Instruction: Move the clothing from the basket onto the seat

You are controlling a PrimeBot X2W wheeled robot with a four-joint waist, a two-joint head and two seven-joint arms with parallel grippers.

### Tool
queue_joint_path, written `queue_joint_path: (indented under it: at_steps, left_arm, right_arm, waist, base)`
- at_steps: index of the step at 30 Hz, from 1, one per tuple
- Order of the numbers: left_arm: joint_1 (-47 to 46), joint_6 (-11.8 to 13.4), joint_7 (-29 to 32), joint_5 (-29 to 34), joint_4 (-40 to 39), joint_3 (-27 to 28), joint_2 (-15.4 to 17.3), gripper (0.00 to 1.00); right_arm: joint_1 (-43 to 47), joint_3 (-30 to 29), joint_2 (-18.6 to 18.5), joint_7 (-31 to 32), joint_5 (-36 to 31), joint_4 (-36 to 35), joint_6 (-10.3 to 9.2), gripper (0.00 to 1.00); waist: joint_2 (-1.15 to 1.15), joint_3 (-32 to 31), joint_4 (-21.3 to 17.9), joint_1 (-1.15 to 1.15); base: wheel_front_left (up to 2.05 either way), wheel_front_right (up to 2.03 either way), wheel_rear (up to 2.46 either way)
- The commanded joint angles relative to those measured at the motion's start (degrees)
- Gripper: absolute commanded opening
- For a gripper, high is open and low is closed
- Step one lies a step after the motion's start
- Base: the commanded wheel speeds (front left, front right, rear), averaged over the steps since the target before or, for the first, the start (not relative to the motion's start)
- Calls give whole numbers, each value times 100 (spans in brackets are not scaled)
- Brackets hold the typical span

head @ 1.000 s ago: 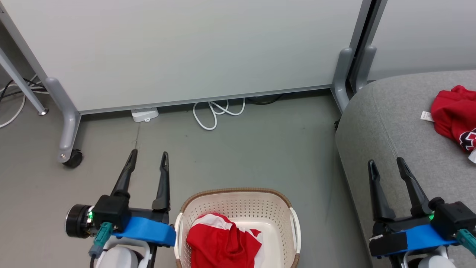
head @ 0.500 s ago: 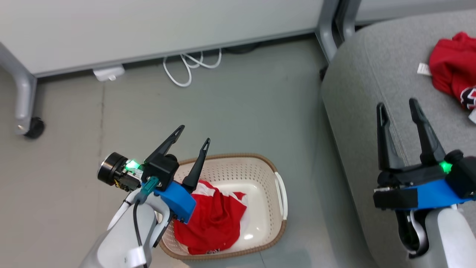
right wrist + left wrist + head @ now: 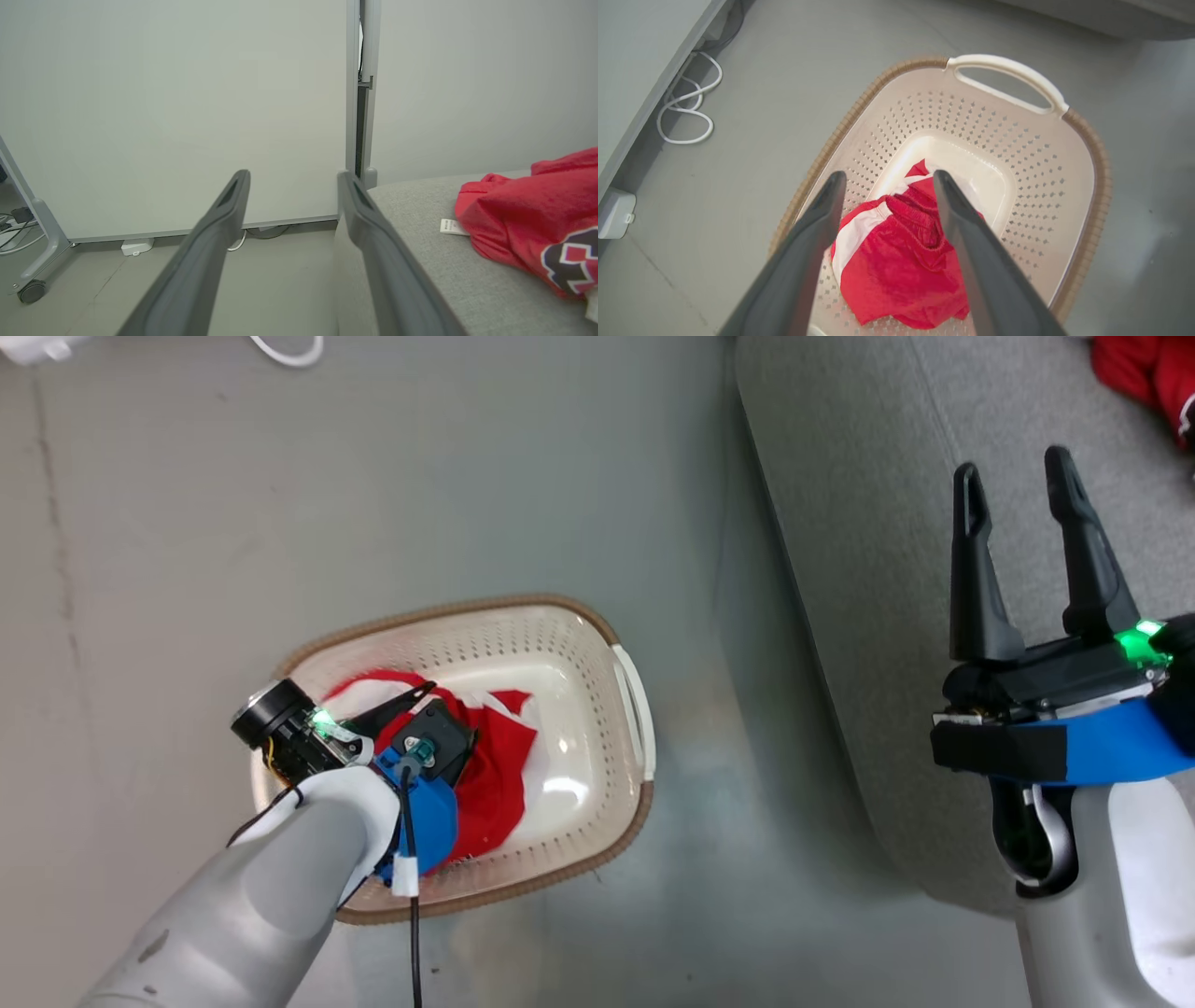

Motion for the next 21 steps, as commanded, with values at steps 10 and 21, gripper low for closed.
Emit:
queue_joint_path:
  at_steps: [10, 21]
  left_arm:
    - [-937, 1, 1115, -477, 382, -1500, 344, 100]
    - [-1152, 1, 1864, 246, 291, -1526, 586, 100]
  right_arm:
    - [-539, 54, 95, -20, 23, -382, 1, 100]
    - [-712, 102, 138, -20, 60, -714, 1, 100]
  waist:
    - [0, 1659, -572, -2]
    - [0, 2469, -737, -2]
  base:
    - [0, 0, 0]
    - [0, 0, 0]
